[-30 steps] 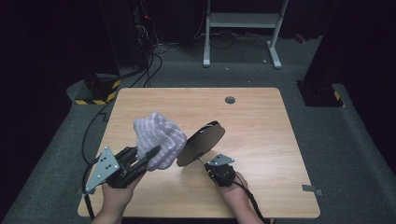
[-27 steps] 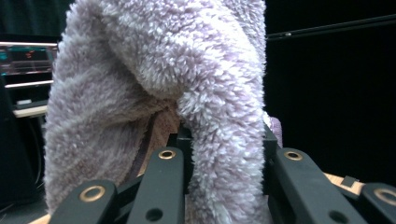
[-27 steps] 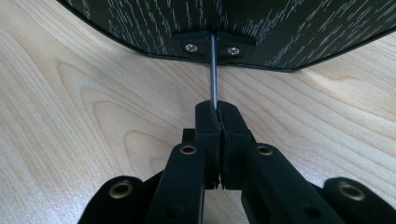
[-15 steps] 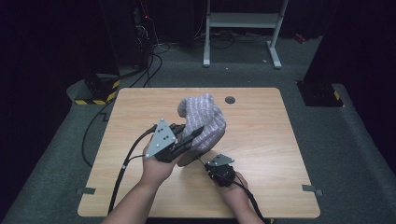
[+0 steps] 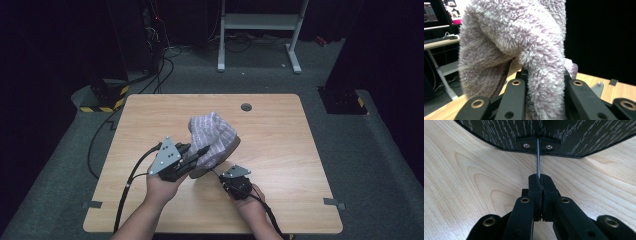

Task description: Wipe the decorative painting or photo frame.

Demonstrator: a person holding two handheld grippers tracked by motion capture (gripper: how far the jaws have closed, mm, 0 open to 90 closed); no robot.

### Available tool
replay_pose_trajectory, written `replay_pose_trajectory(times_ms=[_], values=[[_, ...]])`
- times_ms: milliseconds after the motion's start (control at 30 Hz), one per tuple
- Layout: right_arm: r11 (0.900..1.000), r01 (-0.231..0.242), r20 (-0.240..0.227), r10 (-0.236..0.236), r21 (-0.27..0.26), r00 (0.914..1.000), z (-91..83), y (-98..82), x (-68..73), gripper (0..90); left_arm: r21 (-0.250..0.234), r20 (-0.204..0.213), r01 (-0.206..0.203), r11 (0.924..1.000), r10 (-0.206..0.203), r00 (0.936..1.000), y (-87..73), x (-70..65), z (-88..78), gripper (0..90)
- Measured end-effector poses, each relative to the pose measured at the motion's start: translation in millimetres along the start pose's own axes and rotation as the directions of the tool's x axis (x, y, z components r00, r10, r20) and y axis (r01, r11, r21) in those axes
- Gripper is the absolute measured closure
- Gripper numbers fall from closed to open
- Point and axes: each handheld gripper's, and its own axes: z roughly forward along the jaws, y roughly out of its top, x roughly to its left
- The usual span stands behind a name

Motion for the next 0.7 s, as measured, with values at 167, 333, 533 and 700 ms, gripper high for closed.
replay_pose_trajectory(times_ms=[167,333,533,700], values=[[1.000,0.005,0.003,-0.005,-0.001,1.0000,0.1,0.1,0.3,88.4,0.011,-0.010,0.012,0.9999,-0.012,0.9999,-16.7,0.8,-22.4,75.8],[1.000,0.008,0.006,-0.008,-0.002,1.0000,0.1,0.0,0.8,88.4,0.018,-0.030,0.014,0.9997,-0.014,0.9995,-28.6,-0.1,-39.9,75.8],[1.000,0.005,0.004,-0.005,-0.001,1.0000,-0.1,-0.1,1.7,88.4,0.017,-0.038,0.028,0.9995,-0.027,0.9989,-35.7,1.8,-48.3,75.8],[1.000,-0.001,0.000,0.001,0.001,1.0000,-0.3,0.0,1.0,88.5,0.011,-0.025,0.033,0.9994,-0.033,0.9991,-27.7,3.7,-36.0,75.7]])
